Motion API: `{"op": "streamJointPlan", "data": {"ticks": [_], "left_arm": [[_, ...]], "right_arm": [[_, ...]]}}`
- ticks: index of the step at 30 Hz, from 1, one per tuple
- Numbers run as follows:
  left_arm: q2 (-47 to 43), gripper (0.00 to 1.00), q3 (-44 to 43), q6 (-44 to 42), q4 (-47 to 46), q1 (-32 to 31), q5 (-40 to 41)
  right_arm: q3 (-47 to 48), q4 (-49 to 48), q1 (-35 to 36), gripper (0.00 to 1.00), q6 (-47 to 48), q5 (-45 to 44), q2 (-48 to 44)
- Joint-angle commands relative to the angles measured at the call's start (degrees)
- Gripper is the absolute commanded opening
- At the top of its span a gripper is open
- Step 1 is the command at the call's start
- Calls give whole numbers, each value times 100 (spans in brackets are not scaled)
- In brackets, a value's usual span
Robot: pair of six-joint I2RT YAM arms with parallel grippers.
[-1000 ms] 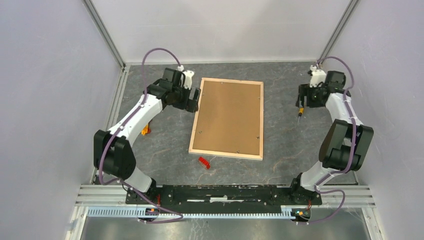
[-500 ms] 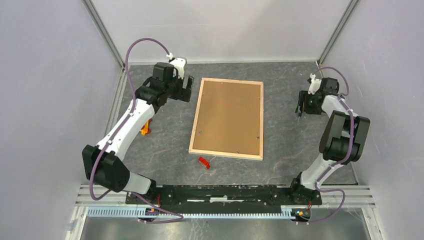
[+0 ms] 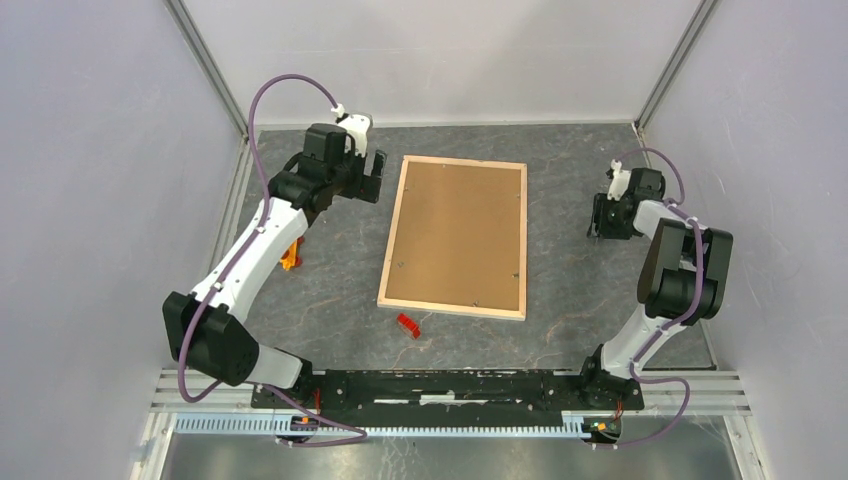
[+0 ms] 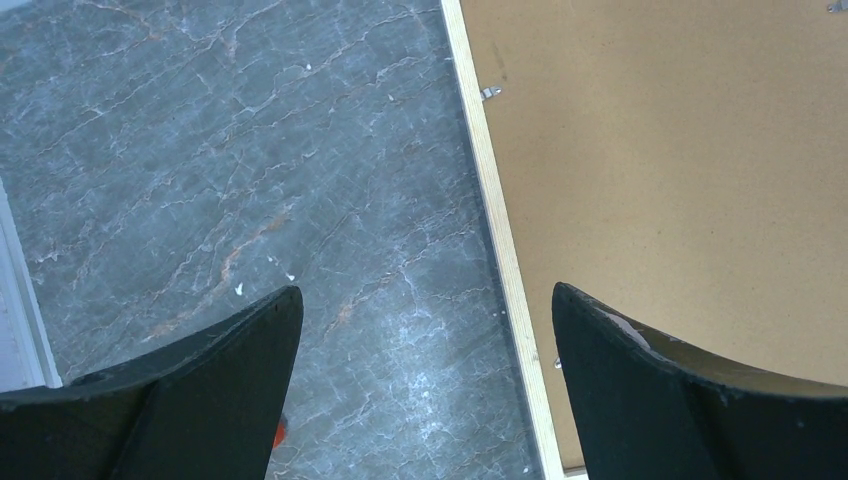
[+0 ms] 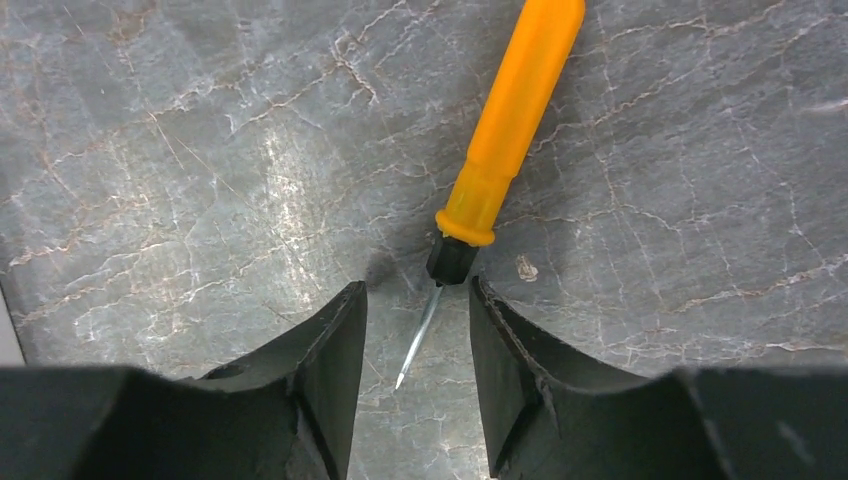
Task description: Take the photo out of the frame
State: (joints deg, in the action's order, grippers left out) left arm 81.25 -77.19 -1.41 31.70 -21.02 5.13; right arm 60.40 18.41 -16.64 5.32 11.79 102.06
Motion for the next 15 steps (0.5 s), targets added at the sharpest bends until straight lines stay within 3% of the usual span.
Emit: {"op": "streamJointPlan", "data": {"ticks": [1, 8, 11, 15], "left_arm": [[-18, 100, -330, -134, 27, 4, 65], [449, 100, -896, 243, 537, 13, 4], [816, 100, -1552, 377, 1171, 12, -478], [840, 100, -1807, 317, 1354, 12, -1472]], "right_arm": [[-305, -139, 54, 46, -137, -124, 60], [-158, 59, 50, 19, -114, -229, 20], [-51, 210, 52, 0, 101, -3, -336], [133, 201, 79, 0, 670, 767, -851]]}}
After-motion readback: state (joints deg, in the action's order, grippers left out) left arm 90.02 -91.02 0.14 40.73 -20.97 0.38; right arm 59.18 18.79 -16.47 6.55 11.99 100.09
